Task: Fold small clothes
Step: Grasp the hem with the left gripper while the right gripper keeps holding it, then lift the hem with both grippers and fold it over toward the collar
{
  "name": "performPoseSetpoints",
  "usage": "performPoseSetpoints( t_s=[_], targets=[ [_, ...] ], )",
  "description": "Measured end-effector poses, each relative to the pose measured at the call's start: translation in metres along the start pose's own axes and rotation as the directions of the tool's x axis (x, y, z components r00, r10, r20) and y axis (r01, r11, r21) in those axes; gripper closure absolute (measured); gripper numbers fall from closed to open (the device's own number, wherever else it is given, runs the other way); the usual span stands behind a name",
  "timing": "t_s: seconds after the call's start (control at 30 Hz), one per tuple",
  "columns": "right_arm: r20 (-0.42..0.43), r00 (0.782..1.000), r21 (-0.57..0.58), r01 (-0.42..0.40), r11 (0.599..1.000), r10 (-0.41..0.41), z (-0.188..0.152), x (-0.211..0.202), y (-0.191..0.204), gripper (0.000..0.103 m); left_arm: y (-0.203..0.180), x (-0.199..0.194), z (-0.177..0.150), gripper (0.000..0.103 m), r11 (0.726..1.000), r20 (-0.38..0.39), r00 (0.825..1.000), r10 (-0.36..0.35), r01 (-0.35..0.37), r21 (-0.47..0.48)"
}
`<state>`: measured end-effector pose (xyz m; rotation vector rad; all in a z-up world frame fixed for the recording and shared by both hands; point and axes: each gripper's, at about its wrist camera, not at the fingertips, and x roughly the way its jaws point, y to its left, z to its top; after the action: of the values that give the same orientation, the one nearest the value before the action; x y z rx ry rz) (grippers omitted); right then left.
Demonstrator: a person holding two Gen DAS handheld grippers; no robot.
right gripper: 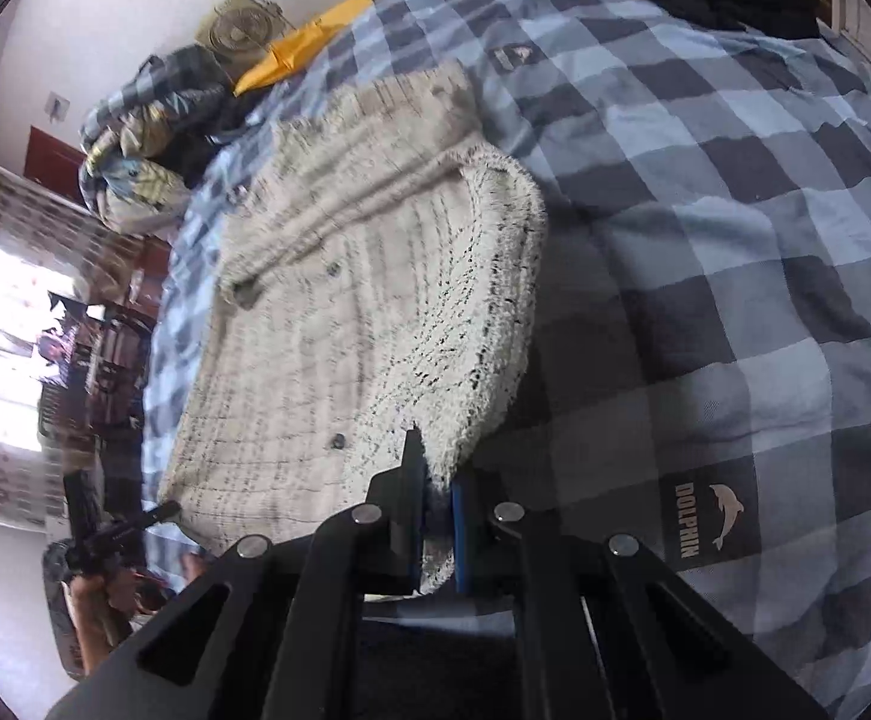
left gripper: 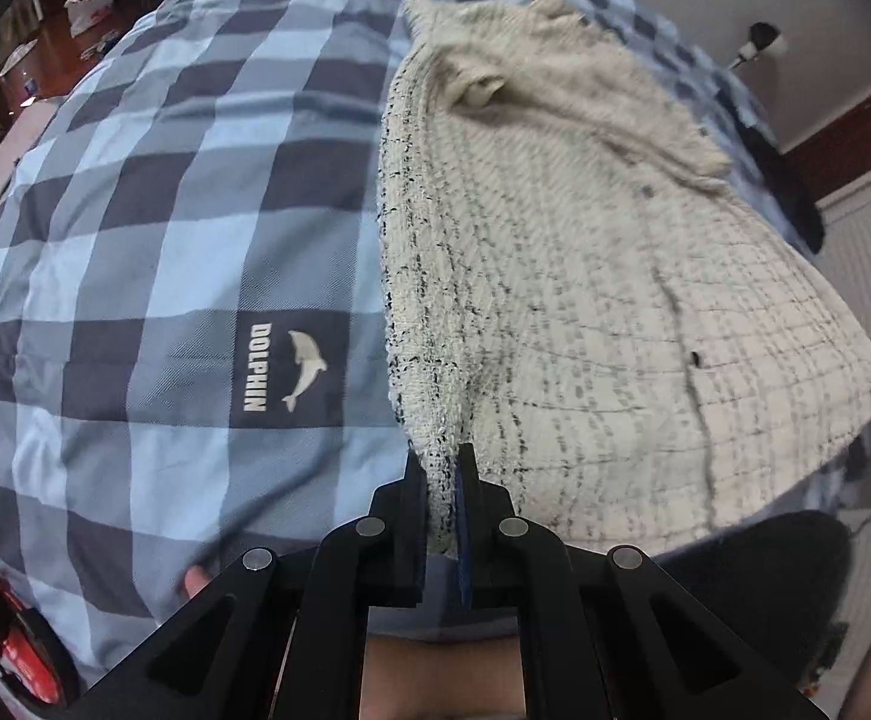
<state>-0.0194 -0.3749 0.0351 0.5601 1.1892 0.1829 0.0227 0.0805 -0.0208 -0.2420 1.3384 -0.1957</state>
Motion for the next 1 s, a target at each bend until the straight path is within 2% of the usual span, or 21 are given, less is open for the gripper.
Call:
performPoseSetpoints(
  t_s=[0.2, 0.33, 0.43, 0.5, 0.6, 0.67, 0.83, 0.93, 1.0],
  targets=[
    [0.060, 0.997, -0.042, -0.040, 0.998, 0.043, -0.004, -0.032, 0.024, 0.099, -0.003, -0.039, -0.001, 0.096, 0.992, 0.050, 0.991, -0.125, 0.125, 0.002],
    [0.044, 0.999, -0.060, -0.014, 0.998, 0.017, -0.011, -0.023, 0.022, 0.100, -0.003, -0.030, 0.002, 0.097, 0.991, 0.021, 0.991, -0.132, 0.132, -0.007],
    [0.013, 0.999, -0.033, -0.043, 0.999, 0.044, -0.017, -0.014, 0.010, 0.100, 0.002, -0.031, -0.006, 0.097, 0.989, 0.017, 0.989, -0.146, 0.146, -0.025],
    [-0.012, 0.997, -0.033, -0.076, 0.997, 0.076, -0.021, -0.014, 0.006, 0.100, 0.003, -0.038, -0.011, 0.097, 0.982, 0.033, 0.982, -0.188, 0.189, -0.025],
    [-0.020, 0.997, -0.068, -0.070, 0.995, 0.069, -0.027, -0.022, 0.012, 0.100, -0.003, -0.061, -0.016, 0.097, 0.976, 0.071, 0.974, -0.217, 0.215, 0.023],
    [-0.009, 0.996, -0.070, -0.086, 0.994, 0.085, -0.026, -0.031, 0.014, 0.100, -0.002, -0.079, -0.014, 0.097, 0.967, 0.100, 0.962, -0.255, 0.255, 0.018],
    [0.063, 0.979, -0.029, -0.191, 0.981, 0.192, -0.001, -0.061, 0.016, 0.100, 0.008, -0.116, 0.004, 0.097, 0.942, 0.187, 0.927, -0.324, 0.335, -0.028],
    [0.088, 0.973, -0.024, -0.210, 0.977, 0.212, 0.013, -0.072, 0.024, 0.100, 0.009, -0.131, 0.008, 0.097, 0.944, 0.213, 0.925, -0.315, 0.328, -0.028],
    [0.095, 0.975, -0.036, -0.201, 0.979, 0.203, 0.010, -0.079, 0.029, 0.100, 0.007, -0.139, 0.001, 0.097, 0.944, 0.216, 0.923, -0.318, 0.329, -0.013]
  ],
)
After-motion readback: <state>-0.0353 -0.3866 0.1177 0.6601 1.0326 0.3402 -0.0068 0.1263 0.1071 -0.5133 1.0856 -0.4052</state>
